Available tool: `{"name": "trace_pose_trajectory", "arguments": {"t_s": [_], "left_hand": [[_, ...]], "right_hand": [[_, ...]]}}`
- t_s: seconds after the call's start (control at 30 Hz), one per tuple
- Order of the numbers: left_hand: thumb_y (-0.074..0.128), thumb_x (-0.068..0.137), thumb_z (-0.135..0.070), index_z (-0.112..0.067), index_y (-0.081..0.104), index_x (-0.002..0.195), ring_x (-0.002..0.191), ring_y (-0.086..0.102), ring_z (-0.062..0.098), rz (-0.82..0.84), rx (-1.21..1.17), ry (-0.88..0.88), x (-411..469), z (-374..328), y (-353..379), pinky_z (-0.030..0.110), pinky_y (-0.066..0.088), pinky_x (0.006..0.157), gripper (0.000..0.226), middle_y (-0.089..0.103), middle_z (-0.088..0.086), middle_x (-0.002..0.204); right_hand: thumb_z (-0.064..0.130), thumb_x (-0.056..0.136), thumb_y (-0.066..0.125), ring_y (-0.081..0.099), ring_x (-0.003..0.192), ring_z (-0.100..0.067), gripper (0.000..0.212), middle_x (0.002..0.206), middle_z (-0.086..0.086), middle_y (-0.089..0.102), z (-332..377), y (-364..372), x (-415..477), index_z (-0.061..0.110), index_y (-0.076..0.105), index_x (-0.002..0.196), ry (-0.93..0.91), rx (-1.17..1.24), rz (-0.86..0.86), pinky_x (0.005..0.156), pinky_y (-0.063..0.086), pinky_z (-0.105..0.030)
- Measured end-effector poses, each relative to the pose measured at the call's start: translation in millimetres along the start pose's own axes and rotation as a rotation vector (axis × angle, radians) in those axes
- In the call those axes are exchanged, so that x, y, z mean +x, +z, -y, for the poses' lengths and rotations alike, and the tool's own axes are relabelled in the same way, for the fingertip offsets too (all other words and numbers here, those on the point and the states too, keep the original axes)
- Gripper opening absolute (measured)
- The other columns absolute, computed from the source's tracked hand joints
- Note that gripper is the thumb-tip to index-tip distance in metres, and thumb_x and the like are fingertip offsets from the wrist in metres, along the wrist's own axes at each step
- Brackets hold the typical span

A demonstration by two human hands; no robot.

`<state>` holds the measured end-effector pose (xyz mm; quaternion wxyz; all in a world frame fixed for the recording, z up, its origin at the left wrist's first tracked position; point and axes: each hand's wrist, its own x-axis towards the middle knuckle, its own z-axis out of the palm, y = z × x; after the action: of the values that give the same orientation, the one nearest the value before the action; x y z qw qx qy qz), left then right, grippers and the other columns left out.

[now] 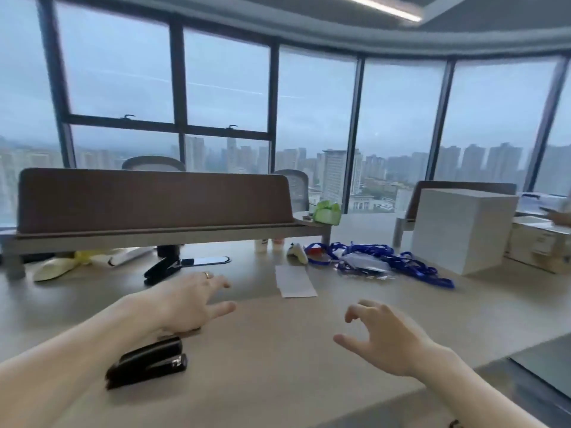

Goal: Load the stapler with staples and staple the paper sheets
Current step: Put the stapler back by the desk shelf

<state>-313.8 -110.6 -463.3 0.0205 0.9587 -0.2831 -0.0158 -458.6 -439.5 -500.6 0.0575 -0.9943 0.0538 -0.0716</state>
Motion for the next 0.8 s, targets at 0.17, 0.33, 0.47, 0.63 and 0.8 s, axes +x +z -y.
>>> {"name": "trace_pose_trajectory", "arguments": {"t_s": [0.17,0.33,0.47,0.63,0.8], "left_hand": [[0.037,0.097,-0.073,-0.034,0.034,0.155,0.143,0.045,0.016,-0.002,-0.060,-0.118,-18,68,18,0.036,0.037,0.118,0.070,0.043,-0.005,0.158],[0.044,0.099,-0.066,-0.033,0.045,0.140,0.129,0.055,0.018,-0.002,-0.116,-0.177,-22,92,30,0.038,0.043,0.111,0.052,0.054,-0.004,0.142],[0.056,0.089,-0.073,-0.038,0.046,0.105,0.111,0.059,0.007,-0.017,-0.191,-0.148,-24,99,43,0.035,0.050,0.098,0.040,0.061,-0.015,0.116],[0.074,0.072,-0.070,-0.037,0.049,0.098,0.101,0.061,0.001,-0.055,-0.258,-0.065,-27,91,56,0.030,0.054,0.090,0.049,0.065,-0.019,0.105],[0.078,0.076,-0.050,-0.035,0.046,0.097,0.088,0.061,0.013,-0.020,-0.163,-0.001,-20,92,76,0.037,0.054,0.080,0.042,0.064,-0.014,0.098]], "right_hand": [[0.081,0.087,0.045,0.061,0.114,-0.010,0.060,0.133,0.017,0.057,68,37,65,0.037,0.059,0.125,-0.175,0.018,0.052,0.097,0.052,-0.033],[0.075,0.090,0.046,0.061,0.112,-0.015,0.056,0.129,0.012,0.059,108,65,101,0.033,0.058,0.125,-0.276,0.061,0.092,0.096,0.053,-0.037],[0.071,0.093,0.046,0.060,0.115,-0.017,0.052,0.131,0.012,0.056,122,83,118,0.032,0.054,0.127,-0.327,0.081,0.113,0.097,0.051,-0.039],[0.061,0.096,0.049,0.054,0.123,-0.017,0.048,0.130,0.009,0.052,136,104,132,0.028,0.050,0.131,-0.378,0.111,0.117,0.090,0.046,-0.034],[0.060,0.096,0.045,0.050,0.125,-0.017,0.045,0.127,0.007,0.053,147,128,144,0.029,0.049,0.128,-0.468,0.046,0.071,0.101,0.043,-0.034]]}}
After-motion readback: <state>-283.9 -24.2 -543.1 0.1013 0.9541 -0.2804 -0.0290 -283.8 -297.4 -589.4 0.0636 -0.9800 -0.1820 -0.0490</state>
